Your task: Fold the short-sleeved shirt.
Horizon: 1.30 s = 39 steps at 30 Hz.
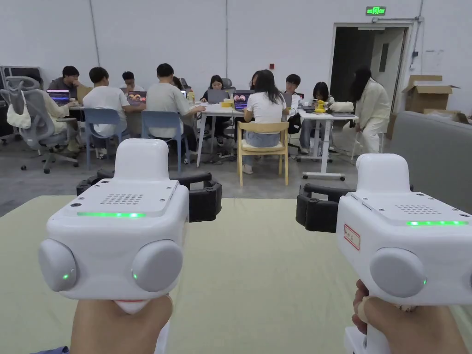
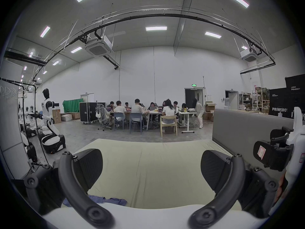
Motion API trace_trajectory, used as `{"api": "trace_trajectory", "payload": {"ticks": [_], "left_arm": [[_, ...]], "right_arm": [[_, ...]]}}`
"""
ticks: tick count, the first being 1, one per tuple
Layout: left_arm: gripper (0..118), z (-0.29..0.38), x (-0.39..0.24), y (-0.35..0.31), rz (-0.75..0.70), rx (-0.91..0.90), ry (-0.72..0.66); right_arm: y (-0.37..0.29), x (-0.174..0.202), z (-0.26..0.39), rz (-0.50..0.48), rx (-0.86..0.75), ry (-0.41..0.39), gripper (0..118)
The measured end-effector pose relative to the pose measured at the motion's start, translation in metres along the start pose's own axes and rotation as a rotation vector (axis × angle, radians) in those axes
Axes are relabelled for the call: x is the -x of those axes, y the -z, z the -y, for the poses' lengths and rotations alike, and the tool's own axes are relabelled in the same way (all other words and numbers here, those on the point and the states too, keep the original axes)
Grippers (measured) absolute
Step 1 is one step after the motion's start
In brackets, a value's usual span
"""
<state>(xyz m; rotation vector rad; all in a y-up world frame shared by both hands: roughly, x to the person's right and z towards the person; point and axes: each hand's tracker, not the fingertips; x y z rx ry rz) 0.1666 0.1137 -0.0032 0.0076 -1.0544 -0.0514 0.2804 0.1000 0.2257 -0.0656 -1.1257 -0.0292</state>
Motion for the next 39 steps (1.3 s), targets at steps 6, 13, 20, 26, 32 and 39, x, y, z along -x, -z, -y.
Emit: {"api": "trace_trajectory", "payload": {"ticks": [6, 13, 20, 26, 32, 39], "left_arm": [[118, -0.0015, 0.0015, -0.002, 0.005, -0.007, 0.0], [118, -0.0047, 0.0014, -0.0047, 0.005, -0.016, 0.002], [118, -0.007, 0.004, -0.0044, 0.007, -0.011, -0.009], [118, -0.0077, 0.0042, -0.0056, 0.008, -0.012, -0.009], [118, -0.0079, 0.0038, -0.0066, 0.016, -0.01, -0.012], [118, -0.0098, 0.0052, -0.0078, 0.009, -0.014, -0.014]], "right_arm": [[-0.0012, 0.0008, -0.0013, -0.005, -0.003, 0.004, 118], [-0.0033, 0.005, -0.0023, -0.01, -0.007, -0.01, 118], [-0.0049, 0.006, -0.0049, -0.009, -0.015, -0.017, 118], [-0.0066, 0.0061, -0.006, -0.006, -0.021, -0.014, 118], [-0.0079, 0.0073, -0.0052, -0.003, -0.022, -0.024, 118], [-0.0098, 0.0064, -0.0067, -0.004, -0.029, -0.02, 118]]}}
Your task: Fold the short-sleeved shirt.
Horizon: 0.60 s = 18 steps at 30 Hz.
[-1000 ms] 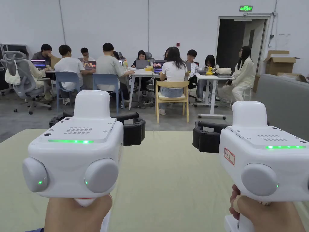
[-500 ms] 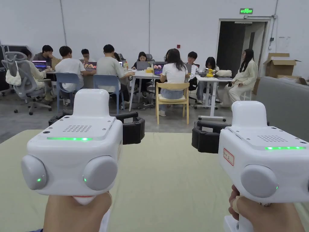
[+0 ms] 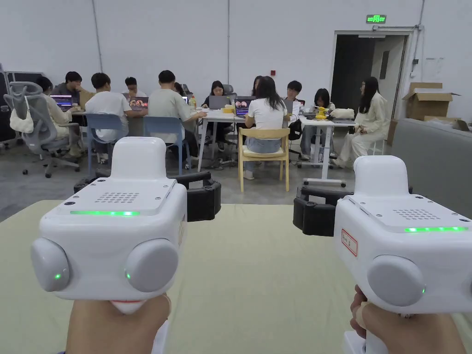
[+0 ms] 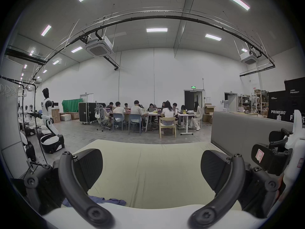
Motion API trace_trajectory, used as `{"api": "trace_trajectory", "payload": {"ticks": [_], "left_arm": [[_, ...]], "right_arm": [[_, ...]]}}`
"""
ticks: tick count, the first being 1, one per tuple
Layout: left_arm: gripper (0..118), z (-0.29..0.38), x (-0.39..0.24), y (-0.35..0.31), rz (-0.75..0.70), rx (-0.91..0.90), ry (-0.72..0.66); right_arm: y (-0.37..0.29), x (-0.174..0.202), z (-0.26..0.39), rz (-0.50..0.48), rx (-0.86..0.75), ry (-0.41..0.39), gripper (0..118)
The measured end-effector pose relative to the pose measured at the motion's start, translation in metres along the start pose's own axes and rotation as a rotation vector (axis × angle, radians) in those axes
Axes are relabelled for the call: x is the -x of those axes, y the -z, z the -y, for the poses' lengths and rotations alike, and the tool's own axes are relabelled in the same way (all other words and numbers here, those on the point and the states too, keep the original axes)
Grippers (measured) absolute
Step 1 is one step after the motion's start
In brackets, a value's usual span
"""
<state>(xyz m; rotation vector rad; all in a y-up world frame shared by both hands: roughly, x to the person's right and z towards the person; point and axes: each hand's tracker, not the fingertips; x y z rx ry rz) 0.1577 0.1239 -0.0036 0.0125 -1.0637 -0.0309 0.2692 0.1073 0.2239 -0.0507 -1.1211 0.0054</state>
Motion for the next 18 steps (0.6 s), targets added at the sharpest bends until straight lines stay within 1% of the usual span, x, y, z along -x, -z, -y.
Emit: {"api": "trace_trajectory", "payload": {"ticks": [18], "left_arm": [[118, -0.0034, 0.0015, -0.0027, -0.001, -0.004, 0.005]], "right_arm": [[-0.0045, -0.0003, -0.0037, 0.007, -0.011, 0.013, 118]]}}
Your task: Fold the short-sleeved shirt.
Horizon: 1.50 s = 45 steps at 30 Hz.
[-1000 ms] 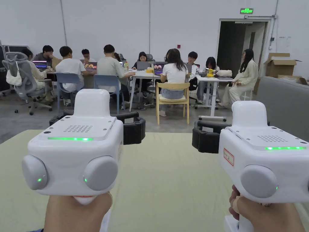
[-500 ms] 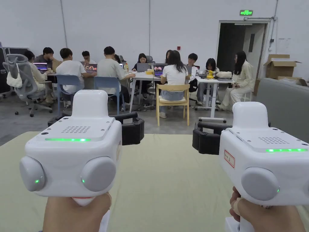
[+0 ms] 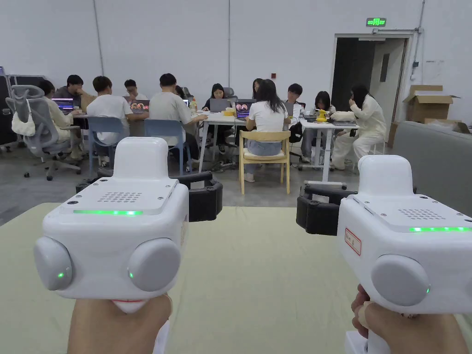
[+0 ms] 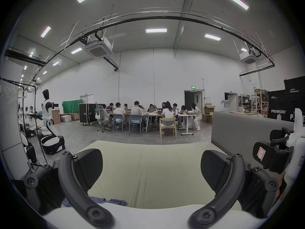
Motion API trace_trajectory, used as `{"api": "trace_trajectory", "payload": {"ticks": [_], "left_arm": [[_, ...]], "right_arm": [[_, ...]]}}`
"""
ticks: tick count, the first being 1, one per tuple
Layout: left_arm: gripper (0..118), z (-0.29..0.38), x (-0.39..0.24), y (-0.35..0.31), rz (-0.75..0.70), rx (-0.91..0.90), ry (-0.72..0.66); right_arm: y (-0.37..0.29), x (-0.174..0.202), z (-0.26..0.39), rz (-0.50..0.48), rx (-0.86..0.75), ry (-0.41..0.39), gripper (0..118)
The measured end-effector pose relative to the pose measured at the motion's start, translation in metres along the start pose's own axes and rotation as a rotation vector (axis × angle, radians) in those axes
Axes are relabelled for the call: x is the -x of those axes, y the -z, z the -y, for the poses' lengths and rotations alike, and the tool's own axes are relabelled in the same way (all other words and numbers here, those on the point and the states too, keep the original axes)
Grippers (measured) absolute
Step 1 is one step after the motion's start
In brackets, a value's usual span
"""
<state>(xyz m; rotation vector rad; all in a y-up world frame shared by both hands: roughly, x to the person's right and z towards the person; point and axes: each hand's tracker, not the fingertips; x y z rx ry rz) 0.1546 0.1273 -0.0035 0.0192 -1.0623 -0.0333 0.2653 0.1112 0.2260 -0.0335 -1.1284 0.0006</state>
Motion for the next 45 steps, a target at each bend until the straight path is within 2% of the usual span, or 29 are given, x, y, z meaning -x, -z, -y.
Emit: {"api": "trace_trajectory", "payload": {"ticks": [35, 41, 43, 44, 45], "left_arm": [[118, -0.002, -0.001, -0.002, 0.011, 0.004, -0.014], [118, -0.002, -0.001, -0.002, 0.023, 0.006, -0.022], [117, -0.001, 0.0, -0.002, 0.035, 0.005, -0.026], [91, 0.0, 0.001, -0.004, 0.06, -0.005, -0.029], [33, 0.001, 0.003, -0.008, 0.117, -0.034, -0.028]], "right_arm": [[-0.009, -0.003, -0.001, -0.025, -0.023, 0.001, 118], [-0.013, 0.001, 0.001, -0.041, -0.065, -0.048, 118], [-0.012, 0.003, 0.001, -0.019, -0.062, -0.057, 118], [-0.013, 0.003, 0.002, -0.003, -0.066, -0.055, 118], [-0.014, 0.002, 0.003, -0.007, -0.073, -0.051, 118]]}}
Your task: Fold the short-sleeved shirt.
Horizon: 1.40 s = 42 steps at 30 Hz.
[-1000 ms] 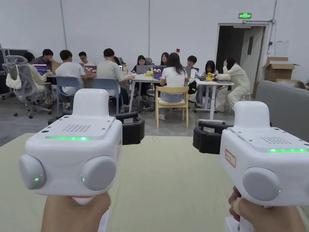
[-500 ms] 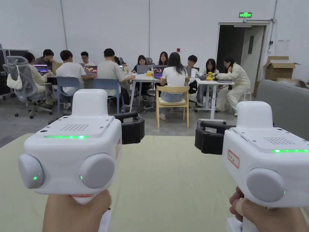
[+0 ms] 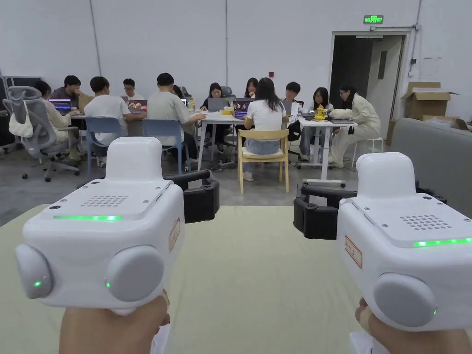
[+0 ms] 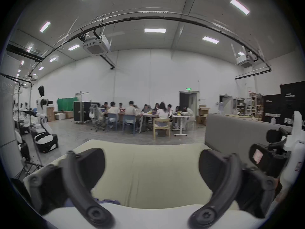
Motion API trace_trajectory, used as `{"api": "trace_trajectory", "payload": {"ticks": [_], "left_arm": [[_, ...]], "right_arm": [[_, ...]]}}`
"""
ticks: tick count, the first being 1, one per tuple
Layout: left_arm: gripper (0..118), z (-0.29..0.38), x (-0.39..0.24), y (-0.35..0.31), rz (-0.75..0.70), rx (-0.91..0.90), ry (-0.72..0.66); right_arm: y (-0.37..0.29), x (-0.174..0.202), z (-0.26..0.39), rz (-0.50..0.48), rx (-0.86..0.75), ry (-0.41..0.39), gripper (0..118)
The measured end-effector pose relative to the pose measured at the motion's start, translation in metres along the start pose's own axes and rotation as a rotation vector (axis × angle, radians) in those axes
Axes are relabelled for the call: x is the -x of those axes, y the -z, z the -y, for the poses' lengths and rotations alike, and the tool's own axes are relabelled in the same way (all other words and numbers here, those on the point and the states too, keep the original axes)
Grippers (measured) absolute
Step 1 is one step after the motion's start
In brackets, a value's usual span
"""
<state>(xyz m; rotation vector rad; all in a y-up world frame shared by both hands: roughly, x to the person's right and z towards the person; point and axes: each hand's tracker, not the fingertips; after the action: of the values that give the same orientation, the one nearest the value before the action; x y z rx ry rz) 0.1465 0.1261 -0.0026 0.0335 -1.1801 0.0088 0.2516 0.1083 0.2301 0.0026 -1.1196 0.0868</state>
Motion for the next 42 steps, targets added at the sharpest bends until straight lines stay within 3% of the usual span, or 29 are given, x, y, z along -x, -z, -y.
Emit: {"api": "trace_trajectory", "payload": {"ticks": [1, 2, 3, 5, 6, 7, 11, 17, 20, 27, 30, 34, 42], "left_arm": [[0, 0.001, -0.001, -0.002, 0.022, -0.022, 0.012], [0, 0.002, -0.003, -0.001, -0.01, -0.01, 0.025], [0, 0.004, -0.006, 0.003, -0.063, 0.019, 0.053], [0, 0.011, -0.002, 0.005, -0.002, 0.052, -0.002], [0, 0.014, 0.002, 0.008, 0.018, 0.082, -0.058], [0, 0.017, 0.005, 0.009, 0.011, 0.097, -0.088], [0, 0.025, 0.003, 0.009, -0.051, 0.095, -0.018], [0, 0.025, 0.04, -0.003, -0.088, 0.122, -0.085], [0, 0.028, 0.085, -0.026, -0.241, 0.136, -0.075], [0, 0.028, 0.196, -0.127, -0.669, 0.203, -0.019], [0, 0.028, 0.217, -0.164, -0.794, 0.209, 0.01], [0, 0.035, 0.231, -0.173, -0.795, 0.233, 0.004], [0, 0.082, 0.241, -0.105, -0.601, 0.377, -0.027]], "right_arm": [[-0.002, -0.002, 0.001, -0.007, 0.004, 0.007, 103], [-0.002, -0.002, 0.002, -0.014, 0.035, 0.004, 25], [-0.003, -0.002, 0.003, -0.013, 0.043, -0.004, 1], [0.004, -0.001, 0.01, 0.048, 0.067, -0.036, 2], [0.006, -0.005, 0.018, 0.041, 0.078, 0.017, 2], [0.008, -0.009, 0.022, -0.026, 0.11, 0.033, 2], [0.005, -0.018, 0.035, 0.024, 0.124, 0.041, 2], [0.022, -0.006, 0.035, 0.074, 0.145, 0.056, 2], [0.034, 0.042, 0.026, -0.099, 0.143, 0.056, 2], [0.022, 0.236, 0.008, -0.681, 0.136, 0.114, 2], [0.001, 0.291, 0.005, -0.824, 0.136, 0.118, 2], [-0.01, 0.317, 0.008, -0.886, 0.14, 0.104, 2], [0.01, 0.324, 0.041, -0.856, 0.194, 0.019, 2]]}}
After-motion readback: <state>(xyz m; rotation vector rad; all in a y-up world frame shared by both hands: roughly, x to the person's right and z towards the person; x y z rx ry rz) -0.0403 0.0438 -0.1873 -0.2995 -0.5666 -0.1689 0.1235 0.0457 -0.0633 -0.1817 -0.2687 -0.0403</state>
